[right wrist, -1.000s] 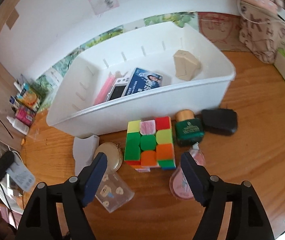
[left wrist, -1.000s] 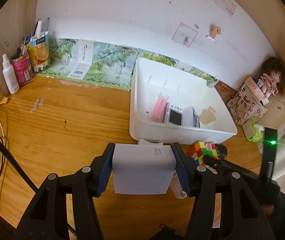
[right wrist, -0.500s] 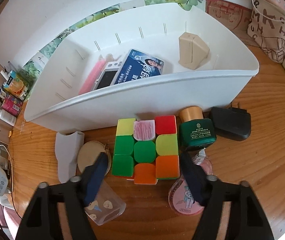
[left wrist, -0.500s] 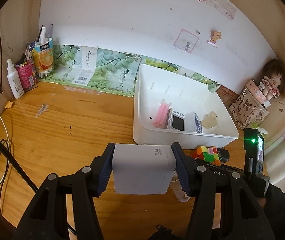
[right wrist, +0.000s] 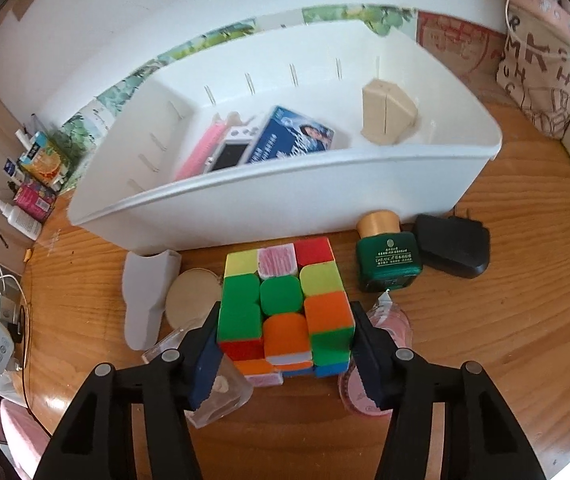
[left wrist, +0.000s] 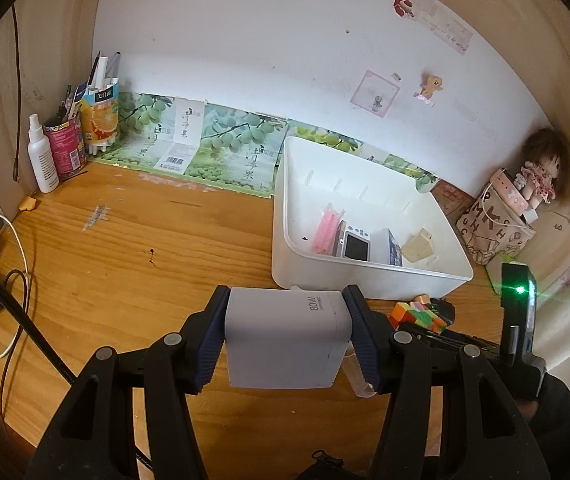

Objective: Organize rigid objects
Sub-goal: 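Lift adapter with left tool while right tool lifts Rubik's cube, then lower adapter into bin with left tool while right tool lowers cube into bin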

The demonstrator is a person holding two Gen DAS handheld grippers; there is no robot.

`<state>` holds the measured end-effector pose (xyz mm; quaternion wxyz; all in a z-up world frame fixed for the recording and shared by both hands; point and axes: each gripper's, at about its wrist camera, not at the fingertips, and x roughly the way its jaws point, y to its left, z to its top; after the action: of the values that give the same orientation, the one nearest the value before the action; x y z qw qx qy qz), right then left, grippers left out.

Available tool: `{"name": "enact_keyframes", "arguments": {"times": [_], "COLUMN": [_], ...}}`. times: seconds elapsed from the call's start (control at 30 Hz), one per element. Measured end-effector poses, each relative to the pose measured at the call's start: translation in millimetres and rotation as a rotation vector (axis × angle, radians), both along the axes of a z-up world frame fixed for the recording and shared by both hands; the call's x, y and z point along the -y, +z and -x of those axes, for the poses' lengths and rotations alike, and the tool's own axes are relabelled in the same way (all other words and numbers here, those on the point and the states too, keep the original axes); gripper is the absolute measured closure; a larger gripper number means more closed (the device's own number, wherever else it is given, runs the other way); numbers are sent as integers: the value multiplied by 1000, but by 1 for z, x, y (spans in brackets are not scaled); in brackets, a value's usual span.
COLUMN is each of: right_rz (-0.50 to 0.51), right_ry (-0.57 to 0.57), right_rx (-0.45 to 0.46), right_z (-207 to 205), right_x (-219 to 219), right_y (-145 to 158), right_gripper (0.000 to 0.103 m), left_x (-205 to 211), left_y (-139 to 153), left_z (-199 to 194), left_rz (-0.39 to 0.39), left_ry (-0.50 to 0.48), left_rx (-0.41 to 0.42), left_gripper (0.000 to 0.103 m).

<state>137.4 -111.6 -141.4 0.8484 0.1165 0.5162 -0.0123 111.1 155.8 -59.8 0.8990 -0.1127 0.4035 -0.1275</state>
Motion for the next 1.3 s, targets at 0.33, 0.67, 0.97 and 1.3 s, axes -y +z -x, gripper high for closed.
{"name": "enact_keyframes", "arguments": {"times": [0.33,0.67,0.97,1.3], "right_rz": [54,117,152,156], "right_ry": [44,61,64,88], "right_rx": [133,296,396,414], "right_z": [15,7,-16,-51], "right_x": [-4,14,30,40], "right_y": [46,107,135,124], "right_gripper": [45,45,45,45], "left_x": [12,29,50,80], "left_y": [3,1,12,19], "left_z": [3,-8,-35,-75], "left_rz": [12,19,23,-22], "left_ry": [-45,-79,-93,-88], "left_rx": [4,3,51,84], "left_gripper": [43,43,43,43]}}
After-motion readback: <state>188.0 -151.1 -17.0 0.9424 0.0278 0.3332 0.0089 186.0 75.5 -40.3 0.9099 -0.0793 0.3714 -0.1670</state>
